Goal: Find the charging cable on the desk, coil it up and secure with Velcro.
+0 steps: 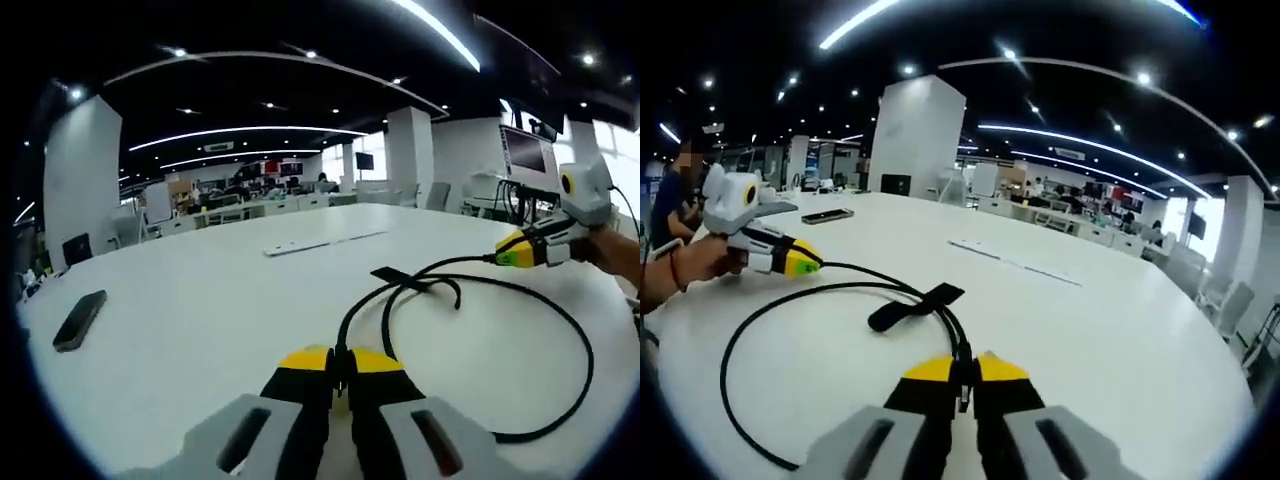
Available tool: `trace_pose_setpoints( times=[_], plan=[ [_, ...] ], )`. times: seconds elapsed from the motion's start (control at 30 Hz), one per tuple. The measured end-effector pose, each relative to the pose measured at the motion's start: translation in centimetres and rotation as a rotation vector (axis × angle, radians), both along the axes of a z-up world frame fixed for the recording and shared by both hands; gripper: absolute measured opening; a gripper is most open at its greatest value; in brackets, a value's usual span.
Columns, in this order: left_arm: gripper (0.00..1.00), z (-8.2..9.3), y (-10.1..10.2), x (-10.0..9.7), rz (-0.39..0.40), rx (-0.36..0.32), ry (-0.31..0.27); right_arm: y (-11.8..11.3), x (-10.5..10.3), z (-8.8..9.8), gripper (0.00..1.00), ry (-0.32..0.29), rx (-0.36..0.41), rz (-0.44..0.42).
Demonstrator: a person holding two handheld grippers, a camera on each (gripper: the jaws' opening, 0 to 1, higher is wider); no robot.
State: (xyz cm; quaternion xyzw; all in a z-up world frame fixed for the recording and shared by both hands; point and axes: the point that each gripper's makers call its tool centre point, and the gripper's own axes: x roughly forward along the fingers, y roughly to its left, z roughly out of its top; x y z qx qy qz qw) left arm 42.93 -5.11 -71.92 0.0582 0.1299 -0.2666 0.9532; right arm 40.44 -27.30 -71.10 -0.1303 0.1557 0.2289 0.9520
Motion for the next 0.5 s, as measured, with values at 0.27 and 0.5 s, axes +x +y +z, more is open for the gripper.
trace_pose_setpoints(
  times=[0.27, 0.5],
  plan=[
    [0.07, 0.4, -0.1, -1.2, 0.030, 0.006, -0.018, -0.3, -0.9, -0.2, 0.08, -0.003, 0.016, -0.048],
    [0.07, 0.3, -0.8, -2.3, 0.019, 0.024, -0.015, -0.4, -1.6, -0.6, 0.08, 0.005, 0.022, -0.074]
  ],
)
